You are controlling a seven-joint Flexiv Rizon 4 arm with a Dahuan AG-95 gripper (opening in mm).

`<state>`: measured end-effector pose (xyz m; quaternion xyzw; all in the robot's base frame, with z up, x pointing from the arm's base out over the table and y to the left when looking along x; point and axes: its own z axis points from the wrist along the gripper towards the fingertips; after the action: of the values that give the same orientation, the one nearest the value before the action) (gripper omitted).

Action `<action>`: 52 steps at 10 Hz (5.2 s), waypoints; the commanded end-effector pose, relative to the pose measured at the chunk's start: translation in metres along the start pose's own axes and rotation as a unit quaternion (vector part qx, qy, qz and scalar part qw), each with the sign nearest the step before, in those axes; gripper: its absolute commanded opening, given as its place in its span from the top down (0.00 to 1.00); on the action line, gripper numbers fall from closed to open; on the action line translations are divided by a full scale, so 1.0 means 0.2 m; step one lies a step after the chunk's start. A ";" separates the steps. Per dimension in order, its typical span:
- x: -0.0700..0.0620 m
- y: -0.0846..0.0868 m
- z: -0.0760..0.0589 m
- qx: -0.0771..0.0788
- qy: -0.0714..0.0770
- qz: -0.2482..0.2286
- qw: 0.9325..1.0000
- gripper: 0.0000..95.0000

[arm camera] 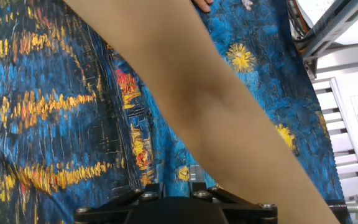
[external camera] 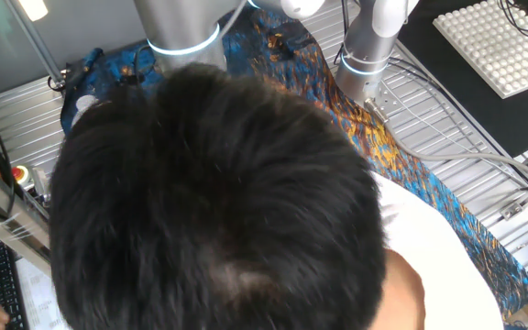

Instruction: Push down the lever

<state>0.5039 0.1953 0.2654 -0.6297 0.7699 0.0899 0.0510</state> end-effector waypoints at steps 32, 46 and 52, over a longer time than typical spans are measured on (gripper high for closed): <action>0.02 0.01 0.00 0.003 -0.005 0.062 0.998 0.80; -0.03 -0.04 0.02 0.006 0.061 -0.018 0.998 0.80; -0.10 -0.05 0.05 0.014 0.070 -0.041 0.997 0.60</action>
<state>0.5174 0.2145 0.2599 -0.6644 0.7465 0.0344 0.0128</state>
